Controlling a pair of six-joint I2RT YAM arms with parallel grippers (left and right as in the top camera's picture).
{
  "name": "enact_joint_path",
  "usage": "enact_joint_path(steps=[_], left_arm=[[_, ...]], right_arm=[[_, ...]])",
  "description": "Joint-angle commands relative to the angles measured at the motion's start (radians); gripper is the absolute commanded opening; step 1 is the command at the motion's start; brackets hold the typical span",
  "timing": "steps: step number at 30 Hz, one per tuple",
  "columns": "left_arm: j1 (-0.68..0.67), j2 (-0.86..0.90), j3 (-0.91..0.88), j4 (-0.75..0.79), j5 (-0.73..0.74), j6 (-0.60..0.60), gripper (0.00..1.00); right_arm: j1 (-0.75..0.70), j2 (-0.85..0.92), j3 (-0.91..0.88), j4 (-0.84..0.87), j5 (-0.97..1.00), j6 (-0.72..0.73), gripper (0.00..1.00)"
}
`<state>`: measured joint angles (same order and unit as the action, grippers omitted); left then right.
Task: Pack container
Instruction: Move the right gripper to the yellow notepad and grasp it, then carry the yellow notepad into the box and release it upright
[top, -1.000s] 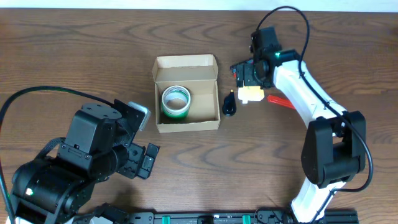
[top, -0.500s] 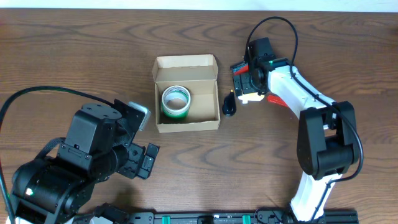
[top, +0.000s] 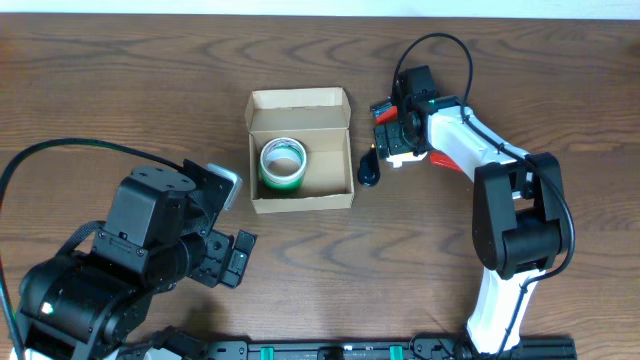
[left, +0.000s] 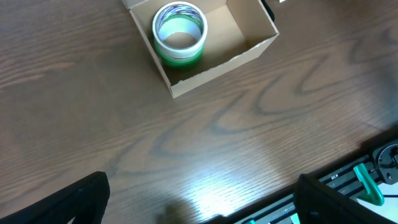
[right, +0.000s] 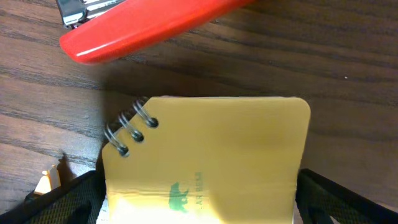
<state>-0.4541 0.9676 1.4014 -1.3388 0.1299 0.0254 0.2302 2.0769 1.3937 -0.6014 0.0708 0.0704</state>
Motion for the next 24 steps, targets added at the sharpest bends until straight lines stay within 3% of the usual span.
enact_joint_path(steps=[1,6,10,24], left_arm=[[0.002,-0.001,0.01,-0.003,-0.007,-0.006,0.95],[0.002,-0.001,0.01,-0.003,-0.007,-0.006,0.95],[0.002,-0.001,0.01,-0.003,-0.007,-0.006,0.95],[0.002,-0.001,0.01,-0.003,-0.007,-0.006,0.95]], right_arm=[[-0.01,0.044,-0.008,0.0,0.011,-0.016,0.97],[-0.01,0.044,-0.007,-0.001,0.011,-0.015,0.84],[-0.01,0.042,0.01,-0.024,0.011,-0.015,0.8],[-0.01,-0.025,0.309,-0.321,-0.021,0.03,0.79]])
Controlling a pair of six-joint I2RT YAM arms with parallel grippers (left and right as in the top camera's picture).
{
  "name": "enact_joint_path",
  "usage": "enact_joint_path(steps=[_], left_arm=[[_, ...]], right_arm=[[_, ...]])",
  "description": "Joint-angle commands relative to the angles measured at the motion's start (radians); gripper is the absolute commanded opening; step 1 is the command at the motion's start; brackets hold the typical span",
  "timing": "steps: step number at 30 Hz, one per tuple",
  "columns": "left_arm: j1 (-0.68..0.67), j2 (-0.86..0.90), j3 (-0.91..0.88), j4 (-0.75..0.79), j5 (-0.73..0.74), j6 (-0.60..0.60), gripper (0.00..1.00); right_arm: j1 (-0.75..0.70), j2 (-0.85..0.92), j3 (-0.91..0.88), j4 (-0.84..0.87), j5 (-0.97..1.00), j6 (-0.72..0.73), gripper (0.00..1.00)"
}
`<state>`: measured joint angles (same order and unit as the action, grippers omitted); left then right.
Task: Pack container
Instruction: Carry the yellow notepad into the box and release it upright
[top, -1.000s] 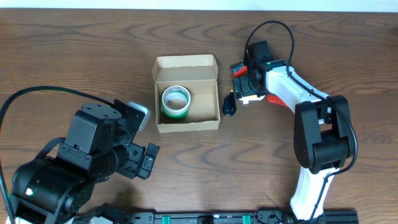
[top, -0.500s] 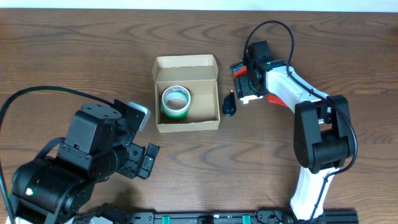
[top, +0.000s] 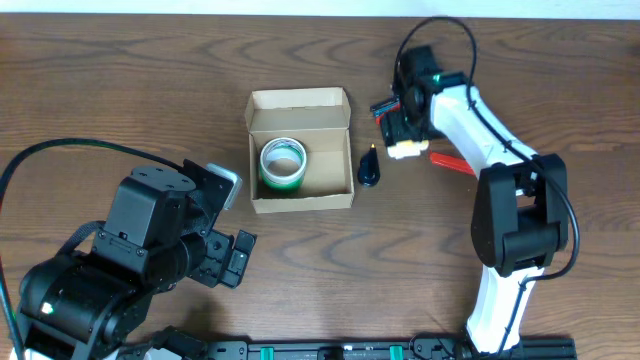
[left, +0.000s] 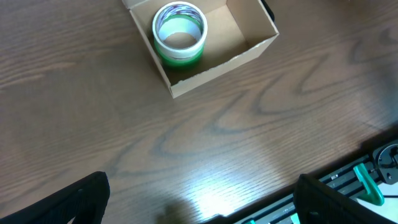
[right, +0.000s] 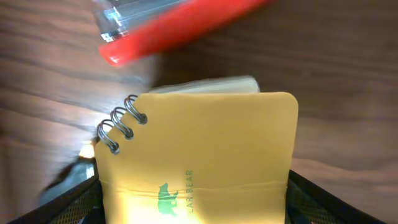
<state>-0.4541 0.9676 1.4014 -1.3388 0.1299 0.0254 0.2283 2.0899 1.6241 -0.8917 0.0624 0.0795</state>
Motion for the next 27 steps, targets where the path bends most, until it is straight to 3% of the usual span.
enact_joint_path(steps=[1,8,13,20,27], left_arm=[[0.002,-0.001,0.01,-0.003,-0.007,-0.006,0.95],[0.002,-0.001,0.01,-0.003,-0.007,-0.006,0.95],[0.002,-0.001,0.01,-0.003,-0.007,-0.006,0.95],[0.002,-0.001,0.01,-0.003,-0.007,-0.006,0.95],[0.002,-0.001,0.01,-0.003,-0.007,-0.006,0.95]], right_arm=[[-0.008,-0.045,0.107,-0.056,-0.026,0.021,0.8],[0.001,-0.131,0.264,-0.177,-0.153,0.039,0.77],[0.038,-0.227,0.282,-0.196,-0.229,0.039,0.75],[0.164,-0.323,0.281,-0.243,-0.231,0.035,0.76],[0.317,-0.304,0.259,-0.269,-0.232,0.047,0.76]])
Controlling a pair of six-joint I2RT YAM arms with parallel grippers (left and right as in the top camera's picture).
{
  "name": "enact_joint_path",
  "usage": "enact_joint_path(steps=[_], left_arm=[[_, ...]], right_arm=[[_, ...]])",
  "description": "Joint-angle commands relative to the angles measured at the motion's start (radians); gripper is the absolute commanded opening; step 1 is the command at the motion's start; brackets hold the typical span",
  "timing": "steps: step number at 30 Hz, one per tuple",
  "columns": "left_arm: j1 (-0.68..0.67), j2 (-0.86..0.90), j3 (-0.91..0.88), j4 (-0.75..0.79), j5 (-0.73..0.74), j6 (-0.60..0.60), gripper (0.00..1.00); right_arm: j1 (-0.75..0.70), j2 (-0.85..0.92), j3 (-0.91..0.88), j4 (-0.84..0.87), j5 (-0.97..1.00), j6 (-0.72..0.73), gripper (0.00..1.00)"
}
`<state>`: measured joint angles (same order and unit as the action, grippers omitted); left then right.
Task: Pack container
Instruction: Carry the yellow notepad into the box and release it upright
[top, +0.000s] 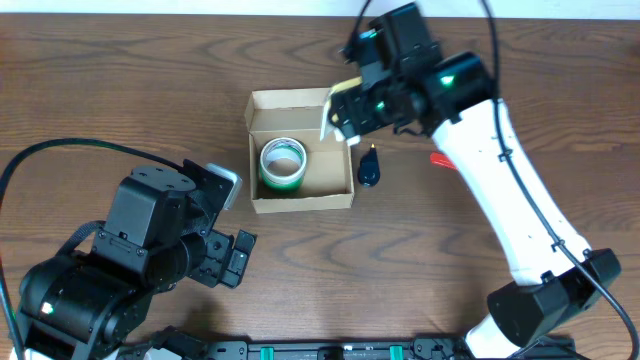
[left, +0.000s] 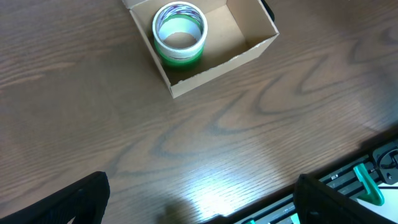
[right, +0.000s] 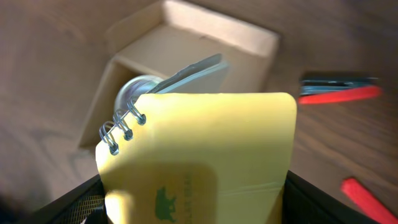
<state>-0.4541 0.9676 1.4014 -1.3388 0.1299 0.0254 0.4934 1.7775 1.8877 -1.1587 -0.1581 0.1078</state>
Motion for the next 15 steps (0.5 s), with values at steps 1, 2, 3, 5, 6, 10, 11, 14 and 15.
enact_joint_path(steps=[1,2,3,5,6,10,11,14,15], left_arm=[[0.002,-0.001,0.01,-0.003,-0.007,-0.006,0.95],[0.002,-0.001,0.01,-0.003,-0.007,-0.006,0.95],[0.002,-0.001,0.01,-0.003,-0.007,-0.006,0.95],[0.002,-0.001,0.01,-0.003,-0.007,-0.006,0.95],[0.002,-0.001,0.01,-0.003,-0.007,-0.006,0.95],[0.002,-0.001,0.01,-0.003,-0.007,-0.006,0.95],[0.002,-0.001,0.01,-0.003,-0.007,-0.006,0.95],[0.002,-0.001,0.01,-0.003,-0.007,-0.006,0.95],[0.002,-0.001,0.01,-0.003,-0.007,-0.006,0.95]], right_arm=[[0.074,0.013,-0.01,0.0,-0.011,0.019,0.76],[0.097,0.021,-0.015,0.003,-0.011,0.019,0.77],[0.119,0.027,-0.019,0.004,-0.006,0.019,0.77],[0.15,0.047,-0.02,-0.002,0.013,0.027,0.77],[0.163,0.06,-0.02,-0.005,0.03,0.047,0.77],[0.186,0.109,-0.02,-0.011,0.093,0.103,0.75],[0.188,0.118,-0.02,-0.011,0.102,0.11,0.75],[0.193,0.15,-0.02,-0.006,0.152,0.138,0.73],[0.195,0.159,-0.02,-0.004,0.169,0.143,0.73]])
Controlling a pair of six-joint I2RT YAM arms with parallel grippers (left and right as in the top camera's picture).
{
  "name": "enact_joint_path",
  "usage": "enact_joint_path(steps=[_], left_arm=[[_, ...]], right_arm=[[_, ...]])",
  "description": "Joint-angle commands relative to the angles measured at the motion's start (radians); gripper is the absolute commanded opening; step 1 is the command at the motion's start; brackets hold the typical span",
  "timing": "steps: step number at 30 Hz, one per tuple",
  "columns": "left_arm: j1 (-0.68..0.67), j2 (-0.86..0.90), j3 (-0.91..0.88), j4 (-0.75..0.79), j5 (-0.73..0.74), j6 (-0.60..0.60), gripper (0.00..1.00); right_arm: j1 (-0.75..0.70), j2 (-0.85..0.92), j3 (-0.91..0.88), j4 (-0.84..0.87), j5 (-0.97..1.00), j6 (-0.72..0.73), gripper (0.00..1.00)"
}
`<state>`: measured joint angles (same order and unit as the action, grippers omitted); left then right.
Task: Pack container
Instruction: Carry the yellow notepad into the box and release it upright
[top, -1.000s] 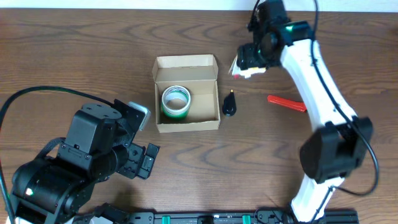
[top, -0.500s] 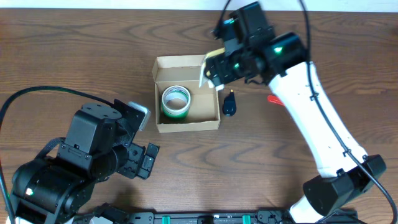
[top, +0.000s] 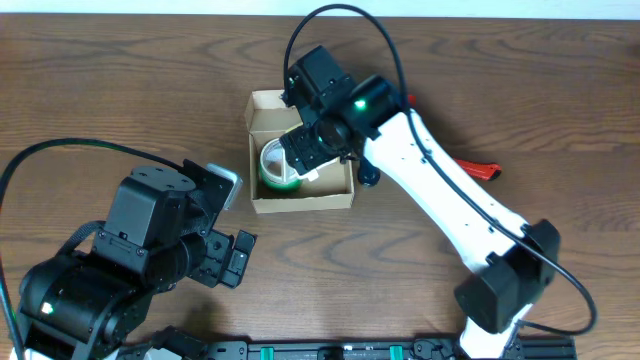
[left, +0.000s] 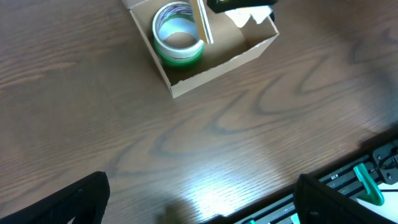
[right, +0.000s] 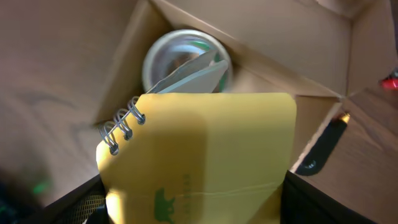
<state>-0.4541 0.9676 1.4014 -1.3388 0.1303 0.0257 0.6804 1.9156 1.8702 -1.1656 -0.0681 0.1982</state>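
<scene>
The open cardboard box (top: 262, 105) sits on the table with a green tape roll (top: 277, 167) in its left half. My right gripper (right: 196, 199) is shut on a yellow spiral notebook (right: 205, 149), held edge-up over the box, just right of the roll (right: 185, 57). In the left wrist view the notebook (left: 202, 22) shows as a thin strip across the box (left: 211, 62). My left gripper (left: 202, 199) is open and empty, well in front of the box.
A small black object (right: 323, 146) lies on the table against the box's right wall. A red-handled tool (top: 480, 168) lies farther right, and a red bit (top: 408, 98) shows behind my right arm. The left arm's bulk (top: 130, 250) fills the front left.
My right gripper with the notebook has moved from above the box's far right corner to over the box's inside, beside the tape roll. The left arm has not moved.
My right gripper was down on the table right of the box, around the yellow notebook beside a red tool. Then it held the notebook off the table. Then it was at the box's far corner, and now over the box's inside.
</scene>
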Motion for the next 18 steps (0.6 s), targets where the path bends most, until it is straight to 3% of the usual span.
enact_joint_path(steps=[1,18], left_arm=[[0.002,-0.001,0.01,-0.003,-0.007,-0.007,0.95],[0.002,-0.001,0.01,-0.003,-0.007,-0.007,0.95]], right_arm=[[0.011,0.031,-0.002,0.005,0.094,0.055,0.73],[0.053,0.113,-0.002,0.1,0.151,0.06,0.73]])
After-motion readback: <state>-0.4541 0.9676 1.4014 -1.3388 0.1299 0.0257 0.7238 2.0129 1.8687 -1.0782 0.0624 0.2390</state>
